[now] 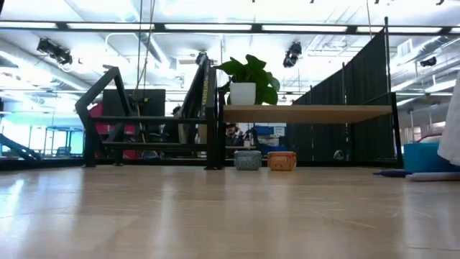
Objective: Stock shelves
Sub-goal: Remove the red stapler from under the shelf
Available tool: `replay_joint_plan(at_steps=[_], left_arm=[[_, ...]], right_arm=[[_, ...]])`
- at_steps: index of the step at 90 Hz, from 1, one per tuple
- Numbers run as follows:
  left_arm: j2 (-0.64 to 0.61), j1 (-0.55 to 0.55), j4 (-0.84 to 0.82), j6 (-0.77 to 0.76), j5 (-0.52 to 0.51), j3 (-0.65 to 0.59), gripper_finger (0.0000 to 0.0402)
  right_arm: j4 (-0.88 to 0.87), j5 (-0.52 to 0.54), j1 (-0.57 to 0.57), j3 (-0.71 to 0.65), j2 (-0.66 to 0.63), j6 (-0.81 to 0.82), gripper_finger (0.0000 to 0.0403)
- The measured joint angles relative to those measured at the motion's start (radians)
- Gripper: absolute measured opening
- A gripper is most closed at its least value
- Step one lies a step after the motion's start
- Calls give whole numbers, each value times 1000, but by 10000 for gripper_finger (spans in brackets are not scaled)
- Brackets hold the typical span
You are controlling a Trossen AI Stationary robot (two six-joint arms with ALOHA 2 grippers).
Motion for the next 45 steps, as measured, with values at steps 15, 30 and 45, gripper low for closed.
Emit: replay_joint_plan(at_steps=[15,30,45], left_arm=[[0,0,0,-1,0,0,227],[0,0,9,-1,0,0,227],[0,1,-2,-1,-1,0,227]], right_arm=[[-64,2,0,58,-13,-25,173],[-99,18,-1,111,-14,-84,175],[-83,111,-5,105,-4,-121,169]])
